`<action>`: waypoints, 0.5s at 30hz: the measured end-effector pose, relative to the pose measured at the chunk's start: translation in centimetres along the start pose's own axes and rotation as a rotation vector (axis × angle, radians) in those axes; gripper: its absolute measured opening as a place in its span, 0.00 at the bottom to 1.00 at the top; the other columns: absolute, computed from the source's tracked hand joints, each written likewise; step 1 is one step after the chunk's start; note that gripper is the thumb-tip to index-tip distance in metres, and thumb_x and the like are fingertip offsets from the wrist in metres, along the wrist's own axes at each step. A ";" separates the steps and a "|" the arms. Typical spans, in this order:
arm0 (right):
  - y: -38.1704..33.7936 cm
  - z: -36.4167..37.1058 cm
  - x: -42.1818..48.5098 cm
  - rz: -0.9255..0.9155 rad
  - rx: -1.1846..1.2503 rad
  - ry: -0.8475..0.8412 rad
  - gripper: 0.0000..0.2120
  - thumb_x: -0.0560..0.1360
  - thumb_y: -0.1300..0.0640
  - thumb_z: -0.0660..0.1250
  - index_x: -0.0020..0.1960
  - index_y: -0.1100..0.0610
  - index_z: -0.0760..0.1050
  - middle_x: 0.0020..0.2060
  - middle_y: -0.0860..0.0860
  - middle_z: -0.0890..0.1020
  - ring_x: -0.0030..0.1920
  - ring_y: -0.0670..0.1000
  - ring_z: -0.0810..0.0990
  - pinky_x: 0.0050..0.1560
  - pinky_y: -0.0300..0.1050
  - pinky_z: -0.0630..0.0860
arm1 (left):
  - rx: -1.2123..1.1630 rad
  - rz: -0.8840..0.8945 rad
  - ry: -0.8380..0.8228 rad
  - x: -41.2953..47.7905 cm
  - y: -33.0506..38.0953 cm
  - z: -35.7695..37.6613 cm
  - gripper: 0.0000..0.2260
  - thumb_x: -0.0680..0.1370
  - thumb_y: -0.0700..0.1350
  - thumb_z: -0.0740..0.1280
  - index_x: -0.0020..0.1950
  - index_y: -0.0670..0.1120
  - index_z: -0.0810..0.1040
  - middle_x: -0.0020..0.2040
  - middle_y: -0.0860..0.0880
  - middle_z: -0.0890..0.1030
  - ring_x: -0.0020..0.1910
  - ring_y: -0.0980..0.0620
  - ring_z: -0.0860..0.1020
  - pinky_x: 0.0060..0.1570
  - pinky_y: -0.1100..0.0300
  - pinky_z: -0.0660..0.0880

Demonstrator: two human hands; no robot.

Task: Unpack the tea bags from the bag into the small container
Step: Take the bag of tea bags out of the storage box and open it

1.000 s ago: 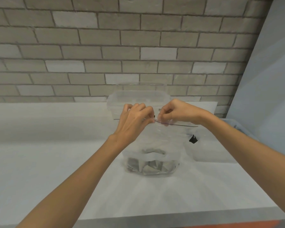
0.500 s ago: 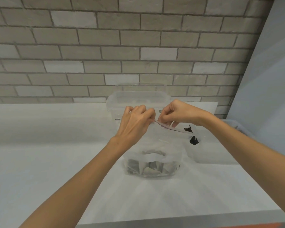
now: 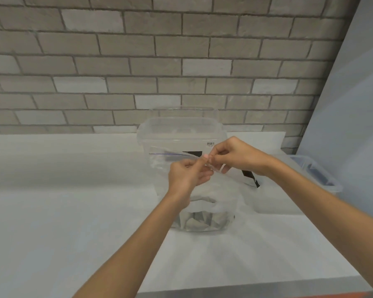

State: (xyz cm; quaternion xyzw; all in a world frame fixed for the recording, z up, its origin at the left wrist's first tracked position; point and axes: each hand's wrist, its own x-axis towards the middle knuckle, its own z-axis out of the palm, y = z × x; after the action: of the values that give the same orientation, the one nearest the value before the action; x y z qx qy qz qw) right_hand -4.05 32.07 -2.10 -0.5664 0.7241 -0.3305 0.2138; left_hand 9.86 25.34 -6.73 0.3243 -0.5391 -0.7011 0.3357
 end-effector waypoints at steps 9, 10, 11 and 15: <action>0.9 0.7 -0.4 -0.043 -0.107 0.076 0.05 0.73 0.58 0.69 0.47 0.53 0.83 0.37 0.47 0.84 0.40 0.44 0.81 0.40 0.38 0.77 | -0.061 -0.046 -0.036 0.5 -0.2 -0.8 0.06 0.75 0.38 0.72 0.47 0.35 0.81 0.37 0.44 0.84 0.34 0.53 0.84 0.41 0.65 0.81; 0.8 0.8 -0.5 -0.054 -0.119 0.077 0.05 0.73 0.56 0.71 0.48 0.53 0.83 0.36 0.45 0.83 0.38 0.41 0.80 0.40 0.35 0.75 | -0.061 -0.032 -0.022 0.5 -0.3 -0.7 0.07 0.74 0.40 0.73 0.46 0.37 0.81 0.36 0.46 0.84 0.34 0.54 0.83 0.39 0.65 0.81; 0.7 1.0 -0.6 -0.063 -0.129 0.078 0.06 0.73 0.53 0.71 0.48 0.53 0.82 0.35 0.44 0.83 0.36 0.38 0.79 0.40 0.33 0.73 | -0.064 -0.018 -0.009 0.6 -0.4 -0.7 0.07 0.73 0.42 0.74 0.44 0.38 0.81 0.34 0.47 0.84 0.34 0.54 0.83 0.37 0.66 0.80; 0.2 0.9 -0.6 -0.096 -0.160 0.105 0.06 0.71 0.52 0.73 0.46 0.54 0.83 0.33 0.47 0.83 0.33 0.37 0.77 0.37 0.29 0.72 | -0.107 0.004 -0.079 0.8 -0.7 -0.7 0.07 0.74 0.43 0.73 0.43 0.39 0.81 0.36 0.46 0.84 0.37 0.52 0.83 0.41 0.66 0.80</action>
State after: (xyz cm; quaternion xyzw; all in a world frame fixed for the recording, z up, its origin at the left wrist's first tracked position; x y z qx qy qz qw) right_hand -3.45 32.47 -2.89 -0.5976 0.7303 -0.3108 0.1135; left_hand 9.88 24.46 -7.67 0.2771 -0.5144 -0.7403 0.3325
